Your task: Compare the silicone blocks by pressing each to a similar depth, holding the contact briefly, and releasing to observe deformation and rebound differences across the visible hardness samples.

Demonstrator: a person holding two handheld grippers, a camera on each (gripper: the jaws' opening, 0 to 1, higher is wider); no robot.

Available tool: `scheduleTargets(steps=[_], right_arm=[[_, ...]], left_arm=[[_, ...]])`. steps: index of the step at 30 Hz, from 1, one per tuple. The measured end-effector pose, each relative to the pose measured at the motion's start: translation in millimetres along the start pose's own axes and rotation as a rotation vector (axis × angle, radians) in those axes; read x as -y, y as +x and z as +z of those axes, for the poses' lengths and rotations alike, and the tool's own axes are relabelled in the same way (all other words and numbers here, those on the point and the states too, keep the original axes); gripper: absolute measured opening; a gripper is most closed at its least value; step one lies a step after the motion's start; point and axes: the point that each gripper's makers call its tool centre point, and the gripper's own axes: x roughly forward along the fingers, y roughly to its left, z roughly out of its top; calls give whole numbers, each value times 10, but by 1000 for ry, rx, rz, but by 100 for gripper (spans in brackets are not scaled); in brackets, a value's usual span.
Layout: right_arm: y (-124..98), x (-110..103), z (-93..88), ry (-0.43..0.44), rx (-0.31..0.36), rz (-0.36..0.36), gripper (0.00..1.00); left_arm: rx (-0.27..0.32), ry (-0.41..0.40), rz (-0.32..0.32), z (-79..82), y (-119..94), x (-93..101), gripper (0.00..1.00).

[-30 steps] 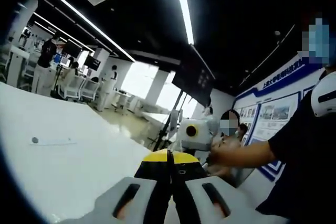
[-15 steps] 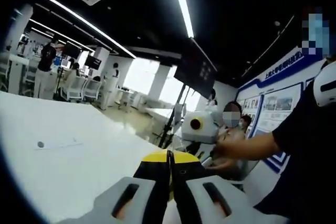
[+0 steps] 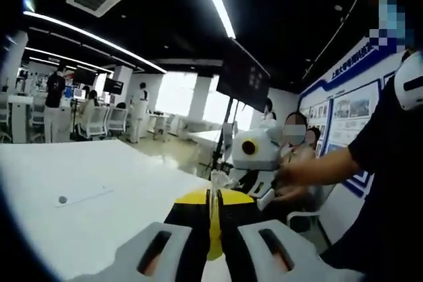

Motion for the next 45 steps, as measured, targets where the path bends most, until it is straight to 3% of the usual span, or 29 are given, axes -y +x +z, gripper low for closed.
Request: scheduleTargets(steps=[8, 12, 25, 34, 39, 45], right_arm=[[-48, 38, 112, 23, 60, -10, 12], [-81, 29, 131, -10, 94, -13, 15], [-124, 73, 115, -72, 104, -50, 26], [-188, 178, 20, -102, 92, -136, 40], [-303, 170, 74, -151, 134, -197, 44], [-508, 213, -6, -180, 167, -289, 52]], left_arm=[[41, -33, -1, 127, 27, 45, 0], [42, -48, -17, 146, 40, 93, 0], [95, -196, -39, 113, 31, 84, 0], [106, -223, -38, 80, 18, 121, 0], [96, -219, -29, 37, 7, 106, 0], [96, -228, -15, 5, -21, 66, 0]])
